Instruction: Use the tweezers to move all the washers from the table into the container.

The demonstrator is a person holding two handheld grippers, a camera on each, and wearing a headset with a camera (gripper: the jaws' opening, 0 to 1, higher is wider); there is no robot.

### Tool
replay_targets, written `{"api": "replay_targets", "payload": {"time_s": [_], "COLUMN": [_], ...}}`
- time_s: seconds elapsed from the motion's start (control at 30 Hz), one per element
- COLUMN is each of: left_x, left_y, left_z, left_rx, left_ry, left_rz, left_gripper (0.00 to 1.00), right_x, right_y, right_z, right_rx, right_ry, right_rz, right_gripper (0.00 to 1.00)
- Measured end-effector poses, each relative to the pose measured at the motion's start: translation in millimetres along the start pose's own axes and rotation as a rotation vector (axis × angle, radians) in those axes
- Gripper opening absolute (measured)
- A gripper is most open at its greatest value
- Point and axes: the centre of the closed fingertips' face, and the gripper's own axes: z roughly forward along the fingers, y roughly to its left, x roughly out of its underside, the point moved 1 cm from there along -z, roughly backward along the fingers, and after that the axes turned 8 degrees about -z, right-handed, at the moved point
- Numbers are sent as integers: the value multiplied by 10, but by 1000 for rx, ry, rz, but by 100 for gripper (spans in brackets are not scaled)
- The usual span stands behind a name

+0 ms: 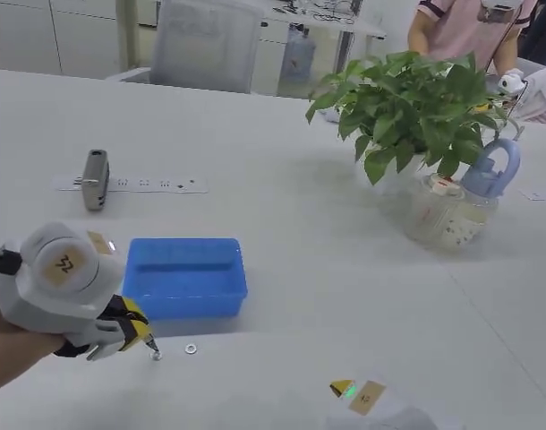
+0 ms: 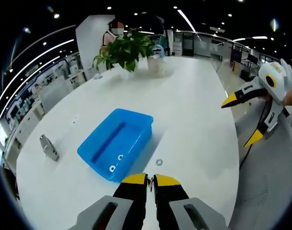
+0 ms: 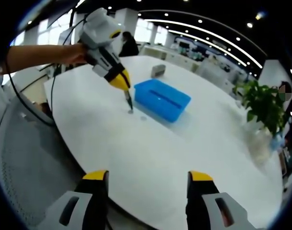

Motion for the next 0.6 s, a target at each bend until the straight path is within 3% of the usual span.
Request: {"api": "replay_targets", "payload": {"time_s": [0.6], "left_x": [49], "left_y": [15], "left_z": [45], "left_rx": [-12], "left_ry": [25], "left_rz": [19], "left_gripper": [1], "right_x": [-4], "right_y": [2], "right_z": [-1], "right_rx": [1], "right_ry": [-2], "right_rz": [-6], "right_gripper": [63]}}
